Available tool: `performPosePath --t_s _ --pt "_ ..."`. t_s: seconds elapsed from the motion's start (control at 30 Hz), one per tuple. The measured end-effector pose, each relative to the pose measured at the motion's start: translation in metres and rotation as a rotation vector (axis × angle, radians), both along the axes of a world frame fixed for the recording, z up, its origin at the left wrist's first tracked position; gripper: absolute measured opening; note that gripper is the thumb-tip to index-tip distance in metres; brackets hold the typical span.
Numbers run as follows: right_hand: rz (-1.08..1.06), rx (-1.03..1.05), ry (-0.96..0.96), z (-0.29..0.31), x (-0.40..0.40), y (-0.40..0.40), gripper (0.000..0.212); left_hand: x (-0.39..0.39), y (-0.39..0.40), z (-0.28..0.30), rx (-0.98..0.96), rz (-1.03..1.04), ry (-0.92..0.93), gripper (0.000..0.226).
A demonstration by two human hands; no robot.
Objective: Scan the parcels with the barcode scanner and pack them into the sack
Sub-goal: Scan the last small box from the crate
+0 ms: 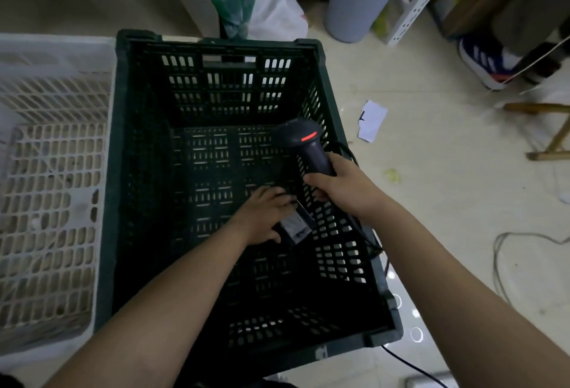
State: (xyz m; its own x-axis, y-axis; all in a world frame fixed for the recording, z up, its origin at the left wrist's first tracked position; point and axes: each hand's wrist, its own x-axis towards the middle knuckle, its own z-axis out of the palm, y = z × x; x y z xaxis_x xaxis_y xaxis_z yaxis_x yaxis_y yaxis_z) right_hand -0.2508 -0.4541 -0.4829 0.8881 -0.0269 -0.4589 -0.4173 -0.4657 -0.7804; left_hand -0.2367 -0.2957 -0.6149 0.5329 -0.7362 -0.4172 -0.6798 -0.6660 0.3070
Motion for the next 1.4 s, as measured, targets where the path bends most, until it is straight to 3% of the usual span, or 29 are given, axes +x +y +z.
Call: performPosePath --t_s 0.17,0.33,0.4,0.5,0.67,0.77,0.9,1.07,1.2,1.27,1.4 --pt "-0.044 -0.008 -0.023 -0.007 0.004 -0.009 0.016 0.009 -0.022 -0.006 0.169 -0.128 -0.036 0.103" --pt "-0.083 -0.008 -0.037 -0.016 0.009 -0.008 0.019 0.005 -0.022 -0.003 0.105 -0.083 -0.134 0.098" --pt "-0.064 -0.013 -0.051 -0.02 0.009 -0.006 0.013 0.001 -0.012 0.002 0.056 -0.003 -0.178 0.098" --pt "-0.04 -0.056 -0.073 -0.018 0.007 -0.004 0.021 -0.005 0.005 0.019 -0.088 0.149 -0.212 0.101" --pt "-0.023 -0.099 -0.159 0.009 0.0 0.003 0.018 -0.017 0.04 0.075 -0.298 0.534 0.057 0.098" --pt "-0.052 -0.107 -0.249 0.04 -0.007 0.013 0.022 -0.028 0.062 0.111 -0.335 0.681 0.073 0.095" --pt "-0.055 -0.042 -0.36 0.089 -0.015 0.04 0.018 -0.045 0.093 0.161 -0.399 0.774 -0.014 0.096" --pt "-0.133 0.237 -0.381 0.149 -0.025 0.096 0.017 -0.072 0.151 0.223 -0.54 0.936 -0.014 0.107" --pt "-0.1 0.342 -0.376 0.175 -0.04 0.15 0.022 -0.113 0.208 0.267 -0.715 1.076 0.051 0.08" --pt "-0.083 0.364 -0.402 0.178 -0.049 0.177 0.017 -0.135 0.233 0.285 -0.788 1.11 0.056 0.078" --pt "-0.054 0.306 -0.443 0.169 -0.063 0.218 0.014 -0.169 0.281 0.295 -0.817 1.144 -0.143 0.078"
